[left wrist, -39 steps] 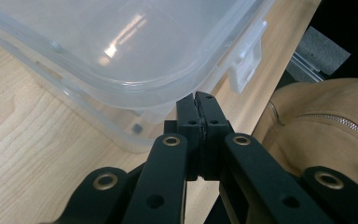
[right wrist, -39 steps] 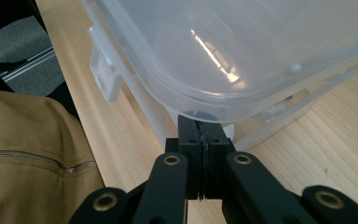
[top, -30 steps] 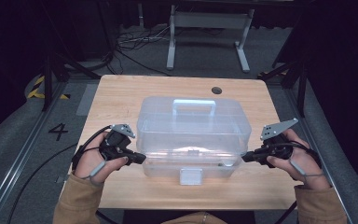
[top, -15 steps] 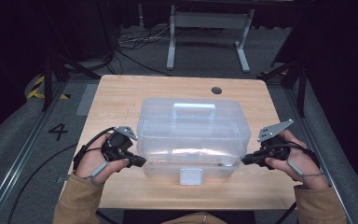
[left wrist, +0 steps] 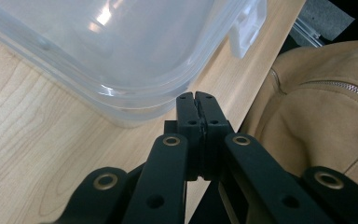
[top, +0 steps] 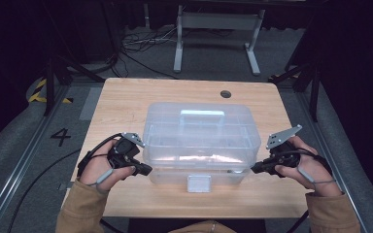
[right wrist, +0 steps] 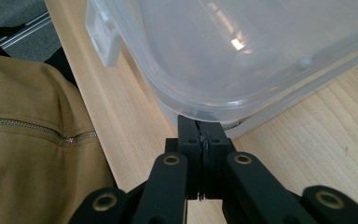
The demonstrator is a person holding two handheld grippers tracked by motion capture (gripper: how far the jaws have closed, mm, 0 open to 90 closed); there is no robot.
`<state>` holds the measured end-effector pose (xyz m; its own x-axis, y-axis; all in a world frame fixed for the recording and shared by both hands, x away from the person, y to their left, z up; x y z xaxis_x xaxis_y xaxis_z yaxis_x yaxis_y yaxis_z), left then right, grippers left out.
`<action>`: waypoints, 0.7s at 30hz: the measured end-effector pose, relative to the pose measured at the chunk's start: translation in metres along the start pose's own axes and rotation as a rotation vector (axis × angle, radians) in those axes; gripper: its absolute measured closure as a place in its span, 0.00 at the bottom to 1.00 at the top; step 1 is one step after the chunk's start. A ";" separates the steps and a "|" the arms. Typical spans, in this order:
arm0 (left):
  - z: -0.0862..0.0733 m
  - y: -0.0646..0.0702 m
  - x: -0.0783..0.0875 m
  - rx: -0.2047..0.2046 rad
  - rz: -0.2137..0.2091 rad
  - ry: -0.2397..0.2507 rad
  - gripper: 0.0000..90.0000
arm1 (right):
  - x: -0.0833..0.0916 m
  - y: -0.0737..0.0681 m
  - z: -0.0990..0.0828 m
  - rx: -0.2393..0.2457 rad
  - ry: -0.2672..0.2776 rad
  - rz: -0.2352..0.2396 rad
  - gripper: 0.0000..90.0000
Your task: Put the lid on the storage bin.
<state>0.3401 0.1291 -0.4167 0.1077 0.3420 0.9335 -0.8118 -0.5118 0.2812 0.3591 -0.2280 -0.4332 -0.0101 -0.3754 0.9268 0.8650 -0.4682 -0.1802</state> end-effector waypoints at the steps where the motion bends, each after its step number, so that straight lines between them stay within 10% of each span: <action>1: 0.000 0.000 0.000 -0.002 -0.002 -0.001 1.00 | -0.001 0.000 0.000 0.000 -0.003 0.003 0.99; 21: -0.001 -0.002 -0.001 0.007 -0.008 0.006 0.97 | -0.016 0.002 -0.016 -0.020 -0.151 0.031 0.96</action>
<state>0.3414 0.1309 -0.4185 0.1106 0.3508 0.9299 -0.8072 -0.5142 0.2899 0.3532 -0.2355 -0.4538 0.0938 -0.2662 0.9593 0.8534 -0.4748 -0.2152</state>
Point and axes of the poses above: each handheld gripper's, and its own axes: x roughly backward along the jaws, z roughly out of its top, y roughly to its right, the point moved 8 cm from there along -x, roughly forward along the jaws, and after that the axes turned 15 degrees about -y, right-handed, at the moved point
